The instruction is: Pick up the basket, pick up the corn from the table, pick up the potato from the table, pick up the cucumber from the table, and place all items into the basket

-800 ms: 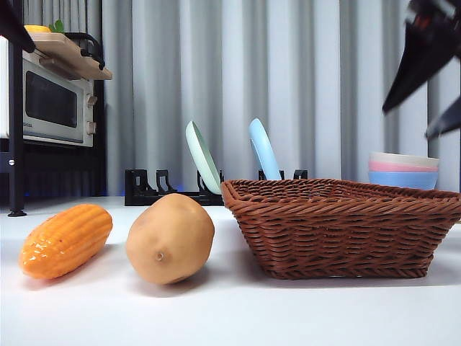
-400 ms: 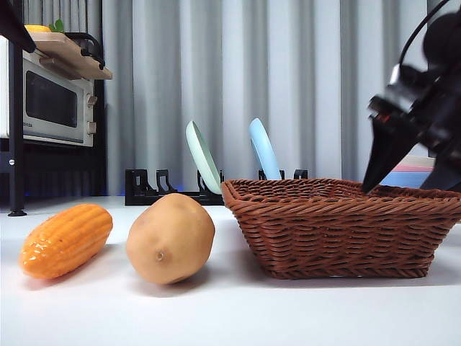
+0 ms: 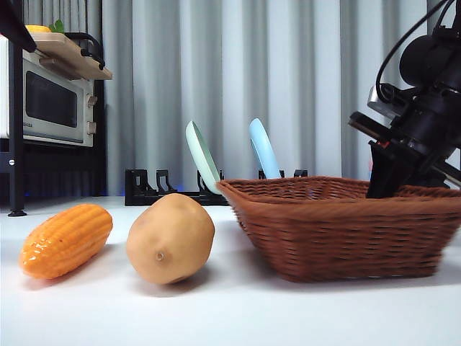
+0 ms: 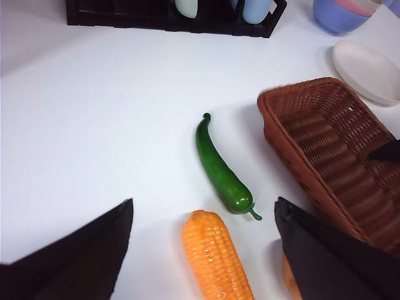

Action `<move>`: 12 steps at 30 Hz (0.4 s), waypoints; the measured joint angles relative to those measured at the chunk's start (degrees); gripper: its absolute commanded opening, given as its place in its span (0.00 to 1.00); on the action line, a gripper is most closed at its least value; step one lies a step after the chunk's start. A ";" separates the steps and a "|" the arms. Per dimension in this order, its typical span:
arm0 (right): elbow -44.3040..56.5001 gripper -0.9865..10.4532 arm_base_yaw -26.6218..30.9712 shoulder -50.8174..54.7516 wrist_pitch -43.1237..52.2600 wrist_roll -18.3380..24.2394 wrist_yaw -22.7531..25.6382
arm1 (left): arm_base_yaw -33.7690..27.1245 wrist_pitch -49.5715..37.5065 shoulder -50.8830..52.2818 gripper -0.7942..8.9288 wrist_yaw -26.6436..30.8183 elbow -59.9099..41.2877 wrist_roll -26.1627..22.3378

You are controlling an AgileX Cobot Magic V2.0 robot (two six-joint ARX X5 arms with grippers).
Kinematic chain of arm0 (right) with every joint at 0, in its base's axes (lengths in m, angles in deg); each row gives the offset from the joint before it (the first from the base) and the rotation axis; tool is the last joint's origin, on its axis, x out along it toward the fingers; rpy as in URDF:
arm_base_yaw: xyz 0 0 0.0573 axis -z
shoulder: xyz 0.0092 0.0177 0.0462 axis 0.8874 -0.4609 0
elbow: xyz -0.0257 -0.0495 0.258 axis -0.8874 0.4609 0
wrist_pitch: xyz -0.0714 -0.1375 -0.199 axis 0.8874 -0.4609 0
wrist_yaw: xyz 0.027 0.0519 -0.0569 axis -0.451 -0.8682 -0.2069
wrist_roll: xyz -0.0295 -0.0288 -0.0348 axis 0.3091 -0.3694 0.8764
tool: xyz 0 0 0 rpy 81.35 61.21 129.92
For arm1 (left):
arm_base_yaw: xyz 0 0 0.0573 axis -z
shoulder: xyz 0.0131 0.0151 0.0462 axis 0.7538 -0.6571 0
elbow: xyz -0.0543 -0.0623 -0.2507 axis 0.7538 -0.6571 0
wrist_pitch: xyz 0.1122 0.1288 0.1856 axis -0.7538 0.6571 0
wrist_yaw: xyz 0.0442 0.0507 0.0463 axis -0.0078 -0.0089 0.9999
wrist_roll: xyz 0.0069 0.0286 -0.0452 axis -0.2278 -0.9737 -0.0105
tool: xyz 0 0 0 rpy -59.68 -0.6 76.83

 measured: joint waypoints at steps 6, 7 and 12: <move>-0.46 0.08 0.09 4.68 -1.55 -1.68 0.50 | 1.31 -1.09 -2.12 0.47 -1.49 0.02 2.10; -0.46 0.08 0.15 6.12 -1.60 -1.84 0.76 | 1.86 -1.46 -2.95 0.47 -1.51 0.04 2.64; -0.50 0.08 0.39 13.49 -3.04 -2.51 0.96 | 5.62 -1.36 -9.73 0.47 -1.49 2.73 3.85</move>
